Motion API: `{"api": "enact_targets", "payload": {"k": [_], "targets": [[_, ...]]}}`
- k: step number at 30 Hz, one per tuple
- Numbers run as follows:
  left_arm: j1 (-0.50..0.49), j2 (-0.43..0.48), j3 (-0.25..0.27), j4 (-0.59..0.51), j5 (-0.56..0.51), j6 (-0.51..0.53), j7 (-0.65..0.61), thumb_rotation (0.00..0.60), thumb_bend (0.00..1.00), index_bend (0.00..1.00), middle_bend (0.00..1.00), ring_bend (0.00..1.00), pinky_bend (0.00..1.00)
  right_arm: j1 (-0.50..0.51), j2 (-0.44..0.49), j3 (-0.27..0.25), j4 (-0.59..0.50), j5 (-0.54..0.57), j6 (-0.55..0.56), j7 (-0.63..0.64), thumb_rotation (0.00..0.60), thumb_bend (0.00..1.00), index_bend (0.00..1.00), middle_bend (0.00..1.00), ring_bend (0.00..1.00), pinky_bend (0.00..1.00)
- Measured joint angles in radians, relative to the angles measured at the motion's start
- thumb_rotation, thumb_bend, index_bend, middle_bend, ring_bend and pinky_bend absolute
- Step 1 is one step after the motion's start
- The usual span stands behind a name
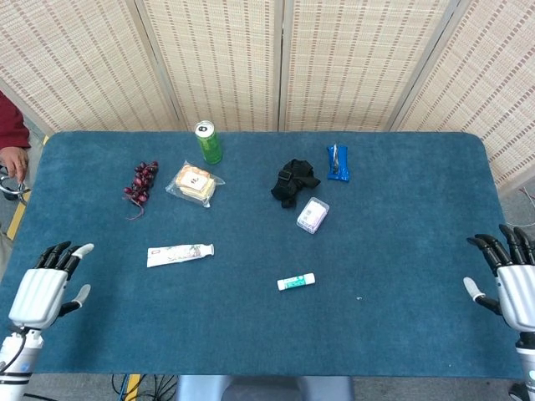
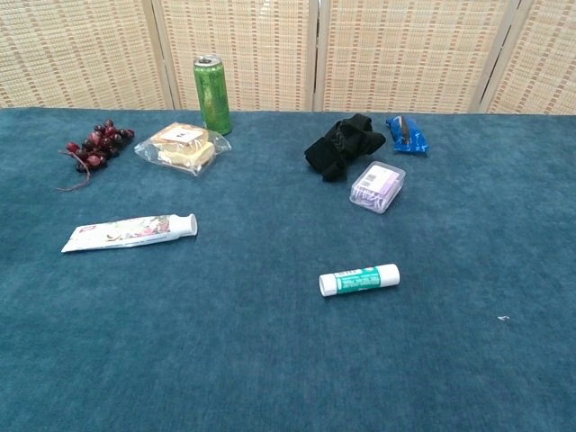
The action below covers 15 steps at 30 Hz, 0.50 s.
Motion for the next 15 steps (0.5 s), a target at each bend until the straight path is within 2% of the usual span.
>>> {"api": "enact_targets", "payload": {"k": [8, 11, 15], "targets": [[-0.14, -0.039, -0.042, 0.017, -0.065, -0.207, 0.01, 0.6, 0.3, 0.19, 0.2, 0.1, 0.11, 0.017, 0.029, 0.02, -0.031, 0.018, -0.011, -0.027, 0.6, 0.19, 0.25, 0.25, 0.13, 0.0], [-0.197, -0.06, -0.054, 0.029, -0.108, -0.293, 0.039, 0.572, 0.3, 0.21, 0.2, 0.1, 0.11, 0.019, 0.028, 0.016, -0.03, 0.022, -0.025, -0.023, 0.6, 0.19, 0.25, 0.25, 0.13, 0.0], [-0.261, -0.081, -0.066, 0.04, -0.193, -0.4, 0.086, 0.41, 0.3, 0.22, 0.2, 0.1, 0.11, 0.021, 0.024, 0.01, -0.02, 0.028, -0.033, -0.016, 0.6, 0.19, 0.25, 0.25, 0.13, 0.0]]}}
